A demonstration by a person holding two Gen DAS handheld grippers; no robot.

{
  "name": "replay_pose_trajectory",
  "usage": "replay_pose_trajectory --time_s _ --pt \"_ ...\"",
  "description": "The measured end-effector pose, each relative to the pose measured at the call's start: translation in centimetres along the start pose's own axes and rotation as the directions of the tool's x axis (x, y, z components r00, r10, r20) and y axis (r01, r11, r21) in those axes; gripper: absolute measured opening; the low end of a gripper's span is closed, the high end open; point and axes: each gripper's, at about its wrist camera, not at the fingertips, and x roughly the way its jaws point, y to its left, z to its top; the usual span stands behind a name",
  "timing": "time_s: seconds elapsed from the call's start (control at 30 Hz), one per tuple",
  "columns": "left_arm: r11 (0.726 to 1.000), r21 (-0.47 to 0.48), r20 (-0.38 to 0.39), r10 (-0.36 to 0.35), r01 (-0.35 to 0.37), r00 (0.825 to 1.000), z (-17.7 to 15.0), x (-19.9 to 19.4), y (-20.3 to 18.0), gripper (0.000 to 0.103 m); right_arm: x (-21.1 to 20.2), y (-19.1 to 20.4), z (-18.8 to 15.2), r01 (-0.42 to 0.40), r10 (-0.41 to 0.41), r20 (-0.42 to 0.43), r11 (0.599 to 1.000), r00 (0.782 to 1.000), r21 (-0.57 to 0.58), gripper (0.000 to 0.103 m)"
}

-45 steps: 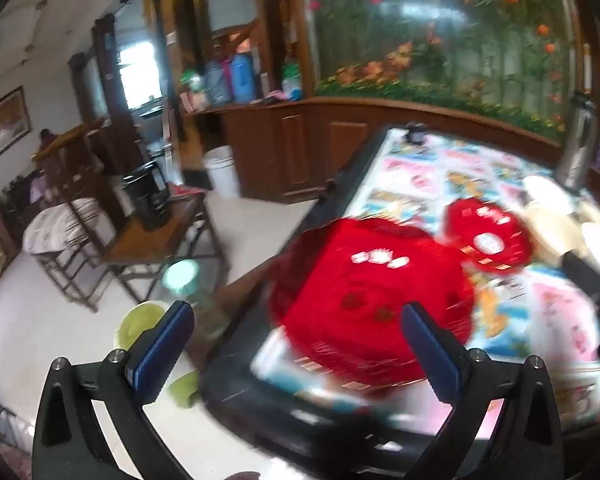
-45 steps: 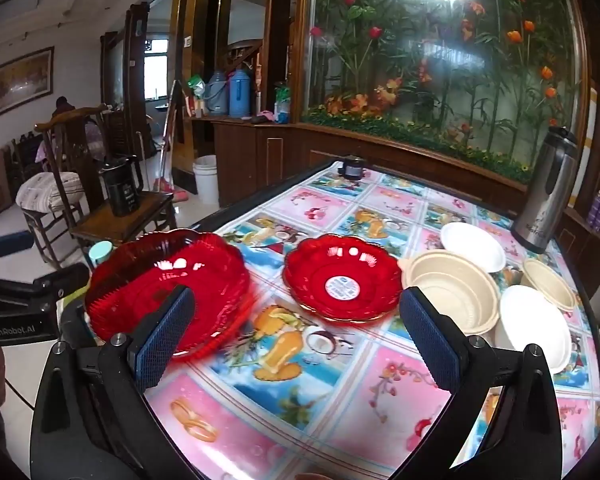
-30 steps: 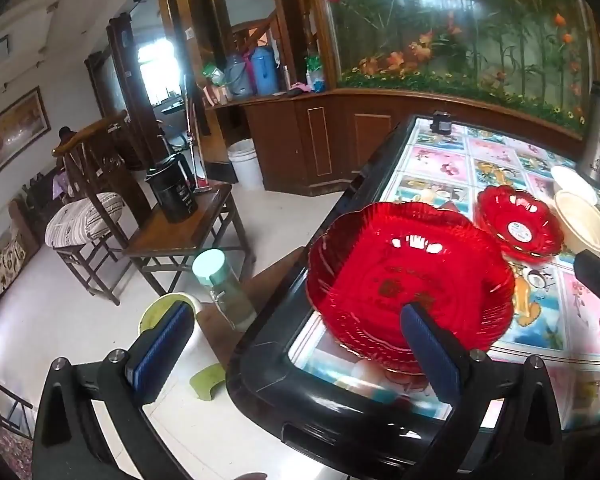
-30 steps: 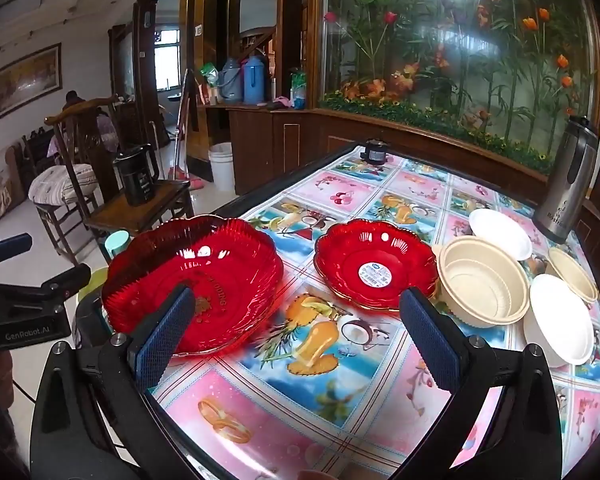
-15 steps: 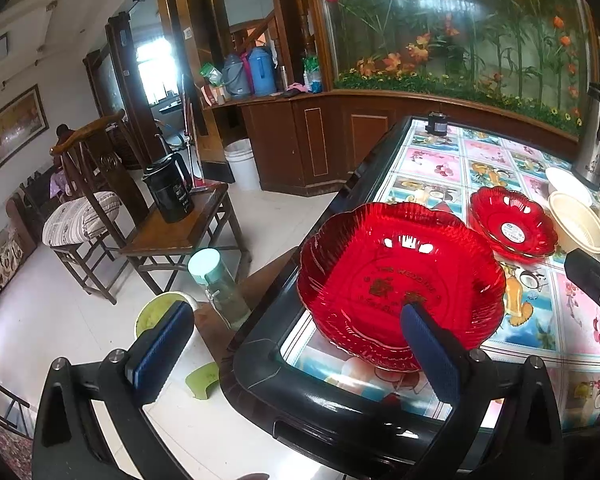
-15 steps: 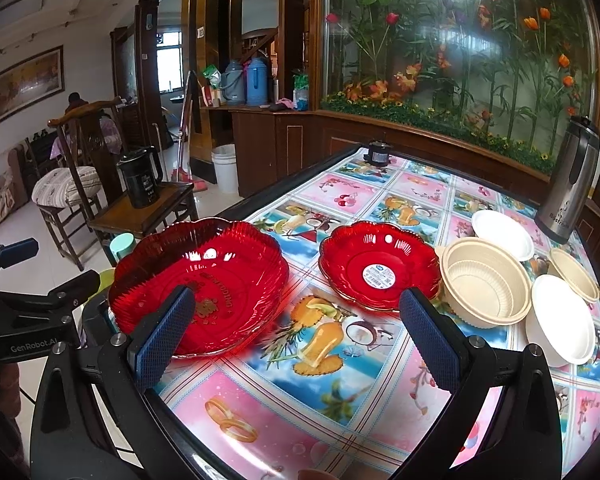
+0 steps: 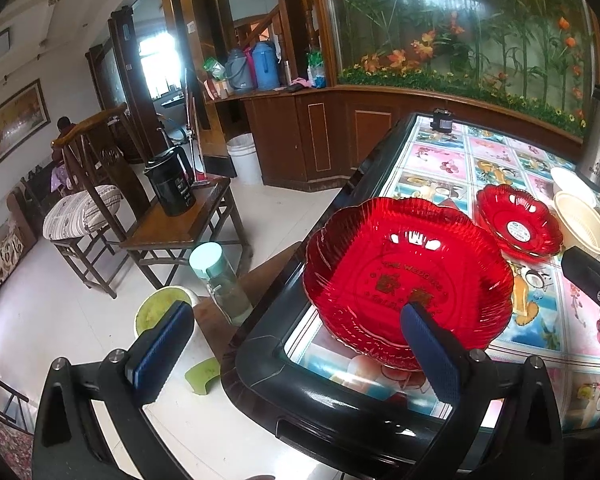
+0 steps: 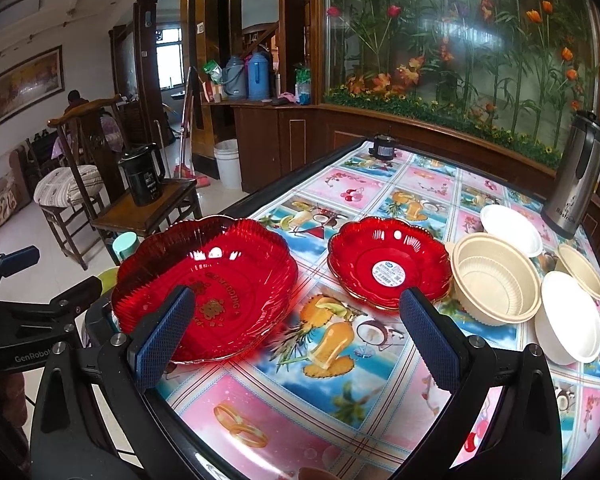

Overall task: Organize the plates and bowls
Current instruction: 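Move the left tool toward the rim of the large red plate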

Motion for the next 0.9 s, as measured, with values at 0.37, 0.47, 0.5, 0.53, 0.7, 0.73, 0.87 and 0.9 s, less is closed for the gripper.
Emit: replay_pose_trajectory --time_s 0.37,0.47,0.5,0.53,0.7,0.73,0.87,0.9 --pt "1.000 0.007 -0.002 -0.005 0.005 1.000 -0.1 -0.1 -0.1 0.103 0.2 -0.2 -0.2 -0.008 0.008 -0.009 1.000 1.000 0.010 0.103" --pt "1.000 0.007 -0.004 -0.008 0.008 1.000 -0.2 -0.2 -0.1 0.103 0.4 -0.2 -0.3 -0.010 0.010 -0.021 1.000 1.000 0.013 0.103" --pt "1.000 0.007 -0.005 -0.009 0.009 1.000 -0.2 -0.2 -0.2 0.103 0.5 -0.3 -0.4 -0.009 0.010 -0.024 1.000 1.000 0.015 0.103" --pt "1.000 0.006 -0.008 -0.014 0.014 1.000 -0.2 -0.2 -0.2 0.103 0.5 -0.4 -0.4 -0.008 0.009 -0.029 1.000 1.000 0.019 0.103" --pt "1.000 -0.008 -0.020 -0.029 0.029 0.999 -0.2 0.0 -0.1 0.103 1.1 -0.9 -0.5 -0.005 0.008 -0.055 0.999 0.998 0.043 0.103" --pt "1.000 -0.011 -0.022 -0.029 0.029 0.999 -0.3 0.1 0.0 0.103 1.3 -1.0 -0.5 -0.004 0.006 -0.062 0.999 0.998 0.047 0.103" --pt "0.999 -0.032 -0.040 -0.041 0.040 0.998 -0.2 0.8 0.3 0.103 2.3 -1.1 -0.3 -0.005 0.010 -0.092 0.999 0.996 0.054 0.103" --pt "0.998 -0.037 -0.044 -0.048 0.047 0.998 -0.2 1.0 0.4 0.103 2.7 -1.0 -0.1 -0.008 0.013 -0.101 0.999 0.995 0.052 0.103"
